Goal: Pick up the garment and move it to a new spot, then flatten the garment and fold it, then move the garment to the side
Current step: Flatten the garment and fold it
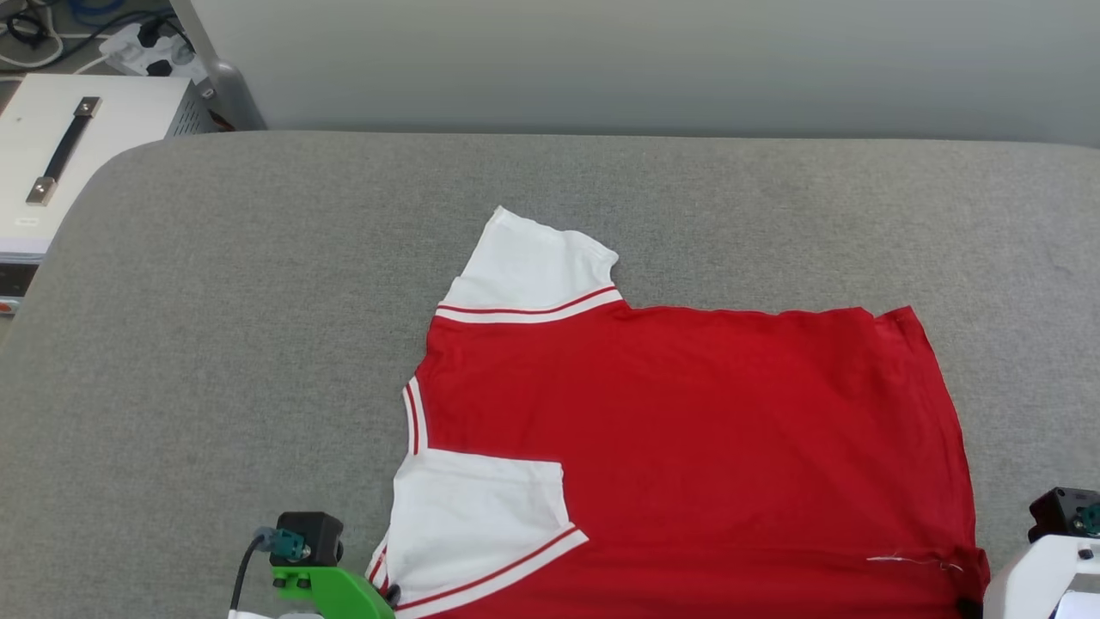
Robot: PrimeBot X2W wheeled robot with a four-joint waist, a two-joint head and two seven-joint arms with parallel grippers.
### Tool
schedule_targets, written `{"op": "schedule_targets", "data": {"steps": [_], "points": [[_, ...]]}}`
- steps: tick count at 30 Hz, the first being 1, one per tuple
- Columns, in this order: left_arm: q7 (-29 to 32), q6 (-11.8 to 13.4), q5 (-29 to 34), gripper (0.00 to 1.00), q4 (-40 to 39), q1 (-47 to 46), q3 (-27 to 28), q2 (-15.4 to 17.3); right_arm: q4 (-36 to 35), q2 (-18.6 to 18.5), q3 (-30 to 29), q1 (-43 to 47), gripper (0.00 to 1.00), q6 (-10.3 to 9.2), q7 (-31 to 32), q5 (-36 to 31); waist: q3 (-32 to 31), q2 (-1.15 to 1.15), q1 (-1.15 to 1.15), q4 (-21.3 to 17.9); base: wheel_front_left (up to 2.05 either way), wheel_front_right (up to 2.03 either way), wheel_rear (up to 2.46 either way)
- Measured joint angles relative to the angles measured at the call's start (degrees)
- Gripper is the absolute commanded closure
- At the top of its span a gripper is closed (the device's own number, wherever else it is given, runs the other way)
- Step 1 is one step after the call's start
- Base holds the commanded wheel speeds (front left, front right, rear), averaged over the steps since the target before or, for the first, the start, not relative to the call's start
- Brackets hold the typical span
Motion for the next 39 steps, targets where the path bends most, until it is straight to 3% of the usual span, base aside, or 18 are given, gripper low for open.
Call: {"op": "schedule_targets", "data": {"steps": [9, 10, 11, 12, 13, 14, 15, 25, 32, 39], "points": [[0.1, -0.6, 0.2, 1.00, 2.1, -1.3, -0.7, -0.7, 2.9, -1.2, 1.6, -1.7, 1.00, 0.00, -1.8, -0.4, 2.1, 0.00, 0.00, 0.1, 0.00, 0.00, 0.00], [0.1, -0.6, 0.2, 0.82, 2.2, -1.5, -0.7, -0.8, 3.2, -1.3, 1.8, -1.8, 1.00, 0.00, -1.9, -0.5, 2.1, 0.00, 0.00, 0.2, 0.00, 0.00, 0.00], [0.1, -0.7, 0.2, 0.70, 2.4, -1.5, -0.7, -0.9, 3.4, -1.4, 1.9, -1.9, 1.00, 0.00, -2.2, -0.5, 2.1, 0.00, 0.00, 0.3, 0.00, 0.00, 0.00], [0.1, -0.7, 0.2, 0.51, 2.6, -1.6, -0.7, -1.0, 3.7, -1.5, 2.0, -2.0, 1.00, 0.00, -2.3, -0.6, 2.0, 0.00, 0.00, 0.3, 0.00, 0.00, 0.00], [0.0, -0.7, 0.2, 0.25, 2.8, -1.6, -0.7, -1.1, 3.8, -1.6, 2.2, -2.1, 0.98, 0.00, -2.7, -0.5, 1.9, 0.00, 0.00, 0.3, 0.00, 0.00, 0.00], [-0.1, -0.7, 0.3, 0.00, 3.0, -1.7, -0.7, -1.2, 4.1, -1.6, 2.3, -2.1, 0.52, 0.00, -3.1, -0.5, 1.7, 0.00, 0.00, 0.3, 0.00, 0.00, 0.00], [-0.5, -0.7, 0.4, 0.00, 3.1, -1.8, -0.7, -1.3, 4.2, -1.7, 2.4, -2.1, 0.00, 0.00, -3.7, -0.5, 1.5, 0.00, 0.00, 0.3, 0.00, 0.00, 0.00], [-7.2, -0.7, 2.1, 0.00, 2.0, -2.9, 1.5, -1.5, 1.1, -2.6, 2.2, -3.1, 0.00, -0.01, -11.2, 0.5, -1.8, 0.00, 0.00, 0.2, 0.00, 0.00, 0.00], [-17.1, -2.5, 6.0, 0.00, -2.7, -5.4, 3.6, -1.0, -5.1, -3.3, 3.8, -4.6, 0.00, -0.02, -23.2, 1.2, -4.3, 0.00, 0.00, -0.5, 0.00, 0.00, 0.00], [-29.1, -3.3, 10.7, 0.00, -3.7, -6.1, 5.9, -2.1, -6.9, -2.7, 4.7, -4.8, 0.00, -0.02, -36.0, 0.7, -5.1, 0.00, 0.00, -1.9, 0.00, 0.00, 0.00]]}}
